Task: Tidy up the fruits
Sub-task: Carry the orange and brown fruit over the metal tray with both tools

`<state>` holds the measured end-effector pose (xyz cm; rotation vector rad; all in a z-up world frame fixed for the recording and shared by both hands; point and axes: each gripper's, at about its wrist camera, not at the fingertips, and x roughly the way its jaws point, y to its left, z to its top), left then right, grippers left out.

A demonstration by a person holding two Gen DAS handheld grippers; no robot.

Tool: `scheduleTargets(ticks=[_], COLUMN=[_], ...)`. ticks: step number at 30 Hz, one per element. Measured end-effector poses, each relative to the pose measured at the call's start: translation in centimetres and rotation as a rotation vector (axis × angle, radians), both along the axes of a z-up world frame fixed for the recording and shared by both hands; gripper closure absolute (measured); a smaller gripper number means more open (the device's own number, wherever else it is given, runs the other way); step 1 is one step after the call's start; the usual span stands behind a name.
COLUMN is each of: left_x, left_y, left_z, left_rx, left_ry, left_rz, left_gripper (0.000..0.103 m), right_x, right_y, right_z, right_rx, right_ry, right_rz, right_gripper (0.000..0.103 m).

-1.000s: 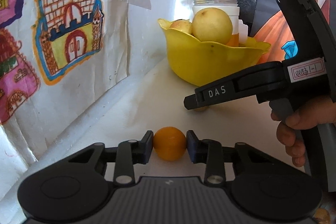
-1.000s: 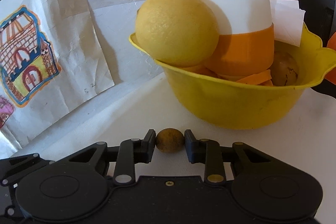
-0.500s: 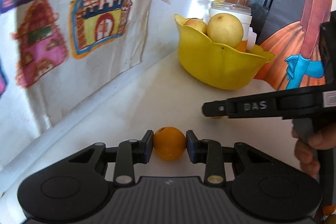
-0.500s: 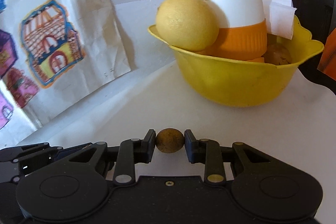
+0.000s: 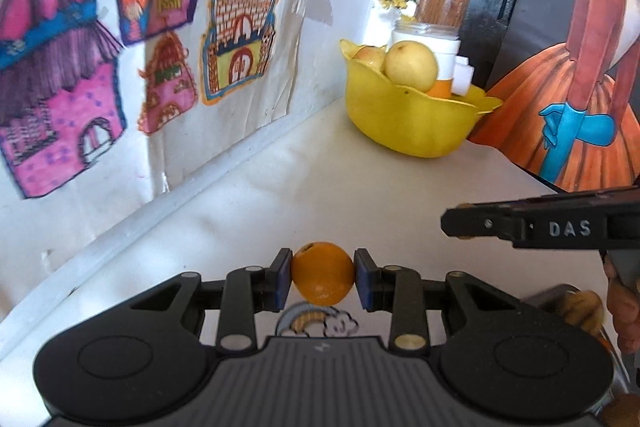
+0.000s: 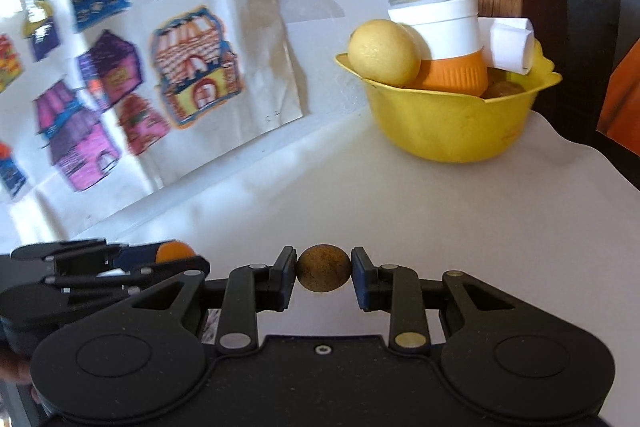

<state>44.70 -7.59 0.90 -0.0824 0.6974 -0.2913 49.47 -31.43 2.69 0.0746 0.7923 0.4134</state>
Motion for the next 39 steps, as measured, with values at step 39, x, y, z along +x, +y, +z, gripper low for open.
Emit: scheduleTargets(ticks=[39], left_x=[-19.6], left_y=[-5.7], left_z=[5.1], left_rx=[-0.097], left_ry=[-0.102], left_rz=[-0.110], left_gripper=[0.067], right_x=[-27.4], right_y=[-7.8], right_z=[3.6], right_rx=[-0.051], right_ry=[-0.274], right_rz=[0.054], right_gripper=[0.071])
